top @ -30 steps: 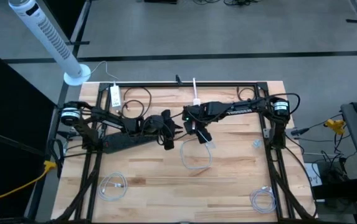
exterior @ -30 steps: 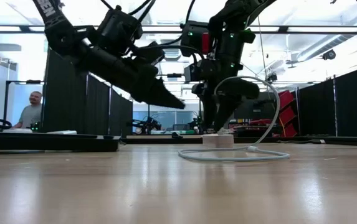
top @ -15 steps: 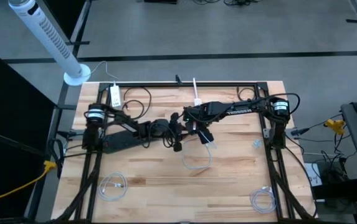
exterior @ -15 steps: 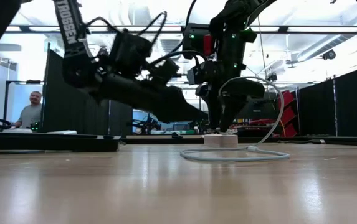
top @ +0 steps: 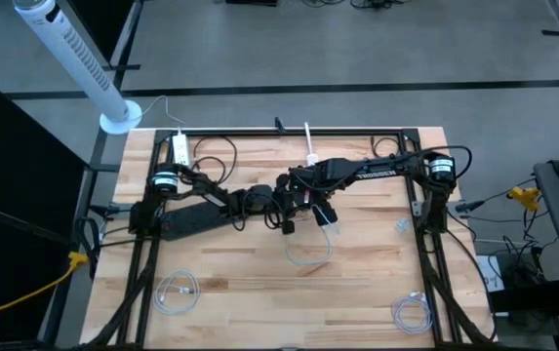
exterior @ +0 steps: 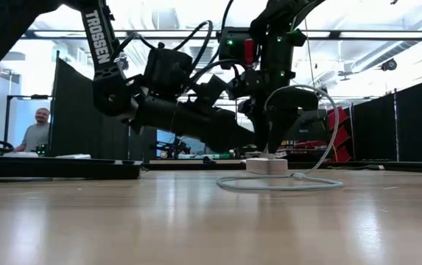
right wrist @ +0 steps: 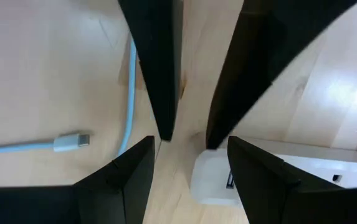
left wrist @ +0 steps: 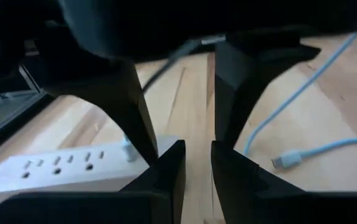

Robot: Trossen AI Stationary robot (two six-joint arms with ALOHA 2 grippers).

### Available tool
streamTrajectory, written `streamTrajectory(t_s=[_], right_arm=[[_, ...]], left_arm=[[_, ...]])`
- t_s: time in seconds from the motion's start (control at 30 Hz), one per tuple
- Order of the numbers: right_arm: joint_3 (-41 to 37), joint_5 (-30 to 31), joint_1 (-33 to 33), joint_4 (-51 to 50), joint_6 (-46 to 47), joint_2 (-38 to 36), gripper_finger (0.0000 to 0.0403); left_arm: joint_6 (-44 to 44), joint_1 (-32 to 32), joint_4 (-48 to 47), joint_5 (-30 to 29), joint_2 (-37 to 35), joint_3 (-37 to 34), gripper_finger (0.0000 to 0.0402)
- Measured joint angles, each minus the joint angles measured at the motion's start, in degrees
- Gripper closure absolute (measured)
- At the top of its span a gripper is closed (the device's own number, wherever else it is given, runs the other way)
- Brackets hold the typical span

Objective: Insert USB
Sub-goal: Insert the light blue USB cable into the right white outlet

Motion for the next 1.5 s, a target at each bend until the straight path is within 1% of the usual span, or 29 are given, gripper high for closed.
streamTrajectory(t_s=[0.3, 0.37, 0.5, 0.57, 0.67, 1.0, 1.07, 1.17, 1.27, 1.37, 1.5], right_arm=[[0.0, 0.2, 0.0, 0.7, 1.1, -0.2, 0.0217], [0.0, 1.0, 0.0, 0.8, 1.2, -0.3, 0.0217], [0.0, 4.5, 0.0, 1.3, 1.2, -0.4, 0.0217], [0.0, 4.6, 0.0, 1.4, 1.1, -0.4, 0.0217], [0.0, 4.7, 0.0, 1.2, 1.1, -0.5, 0.0217], [-0.2, 5.6, -0.3, -3.4, 2.2, -0.5, 0.0217], [-0.2, 5.5, -0.3, -3.9, 3.0, -0.4, 0.0217], [0.4, 6.5, 0.1, -0.7, 3.0, -0.6, 0.0217], [0.2, 6.9, 0.1, -1.9, 3.3, -1.0, 0.0217], [0.3, 7.1, 0.0, -1.0, 3.0, -1.7, 0.0217], [0.2, 6.5, 0.2, -1.0, 3.0, -2.0, 0.0217]], left_arm=[[1.6, 1.1, 0.6, 0.0, 0.0, 0.7, 0.0338], [2.1, 1.1, 0.5, -0.1, 0.0, 0.8, 0.0338], [2.2, 1.1, 0.3, -0.1, 0.0, 0.9, 0.0338], [2.7, 1.3, 0.4, -0.1, 0.1, 0.9, 0.0338], [2.9, 1.8, 2.6, 0.0, 1.8, 1.6, 0.0338], [4.5, 3.6, 8.9, 0.6, 9.9, 7.6, 0.0338], [4.0, 3.9, 8.4, 0.3, 10.3, 8.1, 0.0338], [2.9, 4.1, 5.0, -0.1, 11.1, 8.1, 0.0338], [3.5, 4.0, 5.0, -0.8, 10.7, 8.0, 0.0338], [3.8, 4.6, 4.1, -1.6, 10.7, 7.9, 0.0338], [4.0, 5.3, 5.5, -1.7, 10.7, 8.2, 0.0338]])
